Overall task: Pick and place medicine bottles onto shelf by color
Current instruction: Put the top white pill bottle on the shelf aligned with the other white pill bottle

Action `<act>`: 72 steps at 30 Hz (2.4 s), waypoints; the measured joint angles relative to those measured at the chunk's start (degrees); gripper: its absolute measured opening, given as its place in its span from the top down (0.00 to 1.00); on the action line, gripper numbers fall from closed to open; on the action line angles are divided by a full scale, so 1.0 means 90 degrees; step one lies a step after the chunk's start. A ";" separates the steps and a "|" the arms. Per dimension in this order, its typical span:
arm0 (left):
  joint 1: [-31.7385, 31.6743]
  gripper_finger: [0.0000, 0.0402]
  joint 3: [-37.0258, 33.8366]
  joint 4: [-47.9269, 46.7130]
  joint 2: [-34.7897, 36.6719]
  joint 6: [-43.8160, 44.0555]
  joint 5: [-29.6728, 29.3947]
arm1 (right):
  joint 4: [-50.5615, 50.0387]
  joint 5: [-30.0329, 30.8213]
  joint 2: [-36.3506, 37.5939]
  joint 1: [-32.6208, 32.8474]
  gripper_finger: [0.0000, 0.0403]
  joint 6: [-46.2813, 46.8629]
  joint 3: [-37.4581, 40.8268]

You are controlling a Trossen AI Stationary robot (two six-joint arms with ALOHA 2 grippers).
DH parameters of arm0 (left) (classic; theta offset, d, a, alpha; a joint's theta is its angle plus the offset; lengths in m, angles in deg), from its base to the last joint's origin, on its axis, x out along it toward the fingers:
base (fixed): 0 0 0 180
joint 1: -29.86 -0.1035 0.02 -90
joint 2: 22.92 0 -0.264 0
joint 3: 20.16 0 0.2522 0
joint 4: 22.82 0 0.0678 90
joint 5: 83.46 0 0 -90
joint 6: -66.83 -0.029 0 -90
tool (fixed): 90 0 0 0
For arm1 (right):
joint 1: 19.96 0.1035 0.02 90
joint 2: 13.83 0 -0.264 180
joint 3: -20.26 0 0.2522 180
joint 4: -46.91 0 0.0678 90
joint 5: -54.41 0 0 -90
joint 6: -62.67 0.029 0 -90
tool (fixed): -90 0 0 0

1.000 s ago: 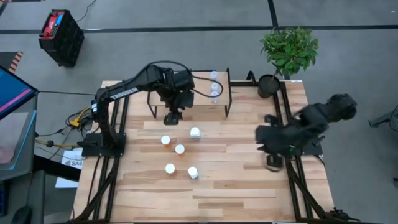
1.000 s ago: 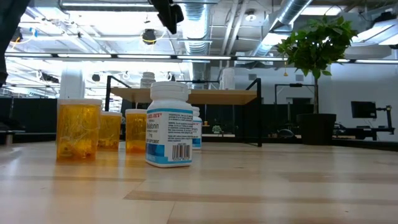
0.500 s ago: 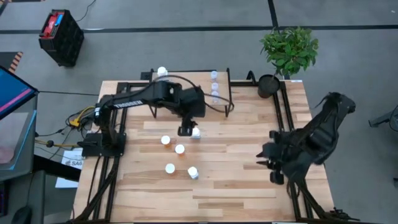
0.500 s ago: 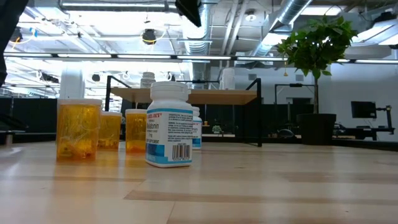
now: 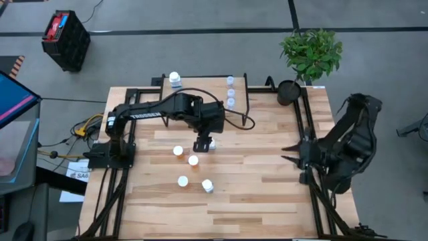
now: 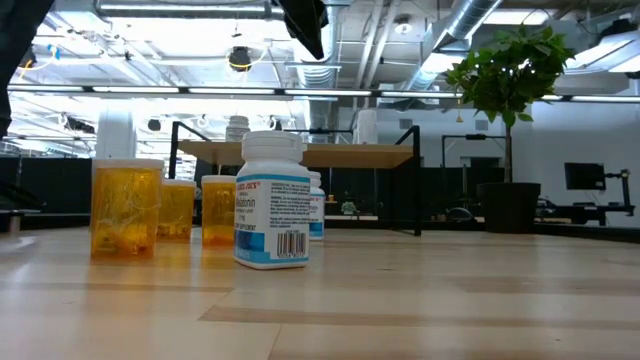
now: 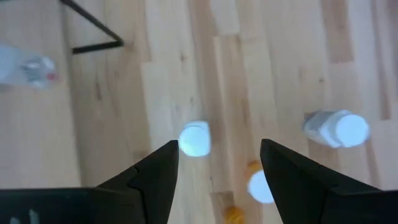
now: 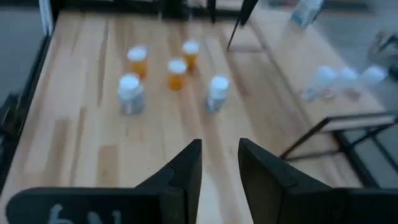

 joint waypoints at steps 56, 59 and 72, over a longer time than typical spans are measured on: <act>-0.0221 0.47 -0.3083 0.2711 0.0058 0.0414 -0.0152 | 0.8774 -0.5193 0.2853 -0.4606 0.69 -0.4754 0.6366; -0.0221 0.47 -0.3109 0.2790 0.0059 0.0434 -0.0184 | 0.8782 -0.5193 0.2853 -0.4606 0.69 -0.4754 0.6366; -0.0240 0.34 -0.3106 0.2656 0.0050 0.0719 -0.0536 | 0.8811 -0.5193 0.2853 -0.4606 0.69 -0.4747 0.6366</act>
